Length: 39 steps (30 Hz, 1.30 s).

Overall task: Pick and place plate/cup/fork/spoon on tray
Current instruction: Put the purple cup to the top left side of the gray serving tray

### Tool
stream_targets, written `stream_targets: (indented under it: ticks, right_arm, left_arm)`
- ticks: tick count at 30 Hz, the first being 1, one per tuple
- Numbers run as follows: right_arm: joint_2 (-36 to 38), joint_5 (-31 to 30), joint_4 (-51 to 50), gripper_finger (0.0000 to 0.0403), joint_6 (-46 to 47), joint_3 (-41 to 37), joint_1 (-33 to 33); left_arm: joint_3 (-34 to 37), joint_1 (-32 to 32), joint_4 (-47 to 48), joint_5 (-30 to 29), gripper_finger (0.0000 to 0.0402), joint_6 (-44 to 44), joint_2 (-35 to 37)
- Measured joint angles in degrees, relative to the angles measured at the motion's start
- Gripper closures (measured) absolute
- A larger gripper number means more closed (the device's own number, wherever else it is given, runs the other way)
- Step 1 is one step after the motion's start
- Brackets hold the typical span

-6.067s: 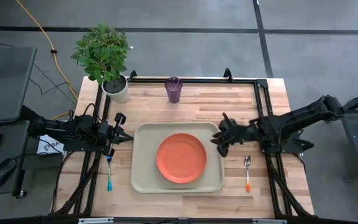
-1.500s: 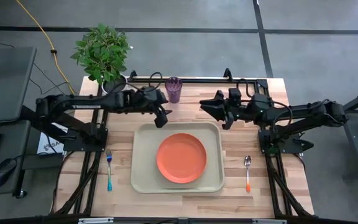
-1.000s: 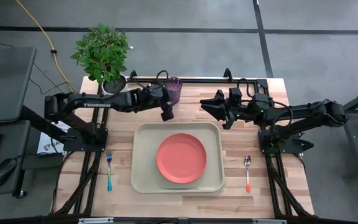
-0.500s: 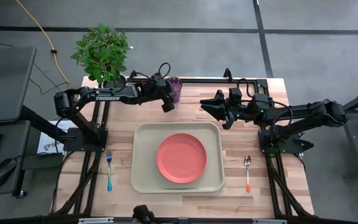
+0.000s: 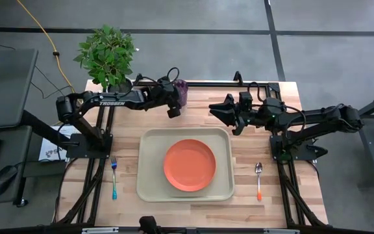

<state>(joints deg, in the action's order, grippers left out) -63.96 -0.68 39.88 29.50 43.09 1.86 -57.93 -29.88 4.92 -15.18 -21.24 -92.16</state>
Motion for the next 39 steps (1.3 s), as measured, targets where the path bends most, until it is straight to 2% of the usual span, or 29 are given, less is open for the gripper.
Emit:
stream_targets:
  ticks: [7, 17, 25, 31, 35, 39]
  right_arm:
    - [0.0, 0.0, -0.2, 0.0281, 0.0, 0.0, 0.0]
    - [0.0, 0.0, -0.2, 0.0281, 0.0, 0.0, 0.0]
    - [0.0, 0.0, 0.5, 0.0281, -1.3, 0.0, 0.0]
    - [0.0, 0.0, 0.7, 0.0281, -1.5, 0.0, 0.0]
    - [0.0, 0.0, 0.7, 0.0281, -1.5, 0.0, 0.0]
    - [0.0, 0.0, 0.7, 0.0281, -2.5, 0.0, 0.0]
  left_arm:
    - [0.1, 1.9, 0.7, -0.3, 0.0393, -2.2, 0.3]
    - [-1.9, 3.7, 3.6, -0.7, 0.0399, -1.6, 1.8]
    - [-13.3, 5.2, 21.1, -0.5, 0.0401, -0.6, 7.8]
    - [-21.9, 8.5, 36.9, 2.1, 0.0401, 7.1, 12.6]
    - [-23.3, 12.3, 43.9, 4.7, 0.0401, 13.3, 15.3]
    - [-23.2, 17.3, 53.6, 4.7, 0.0402, 19.7, 16.2]
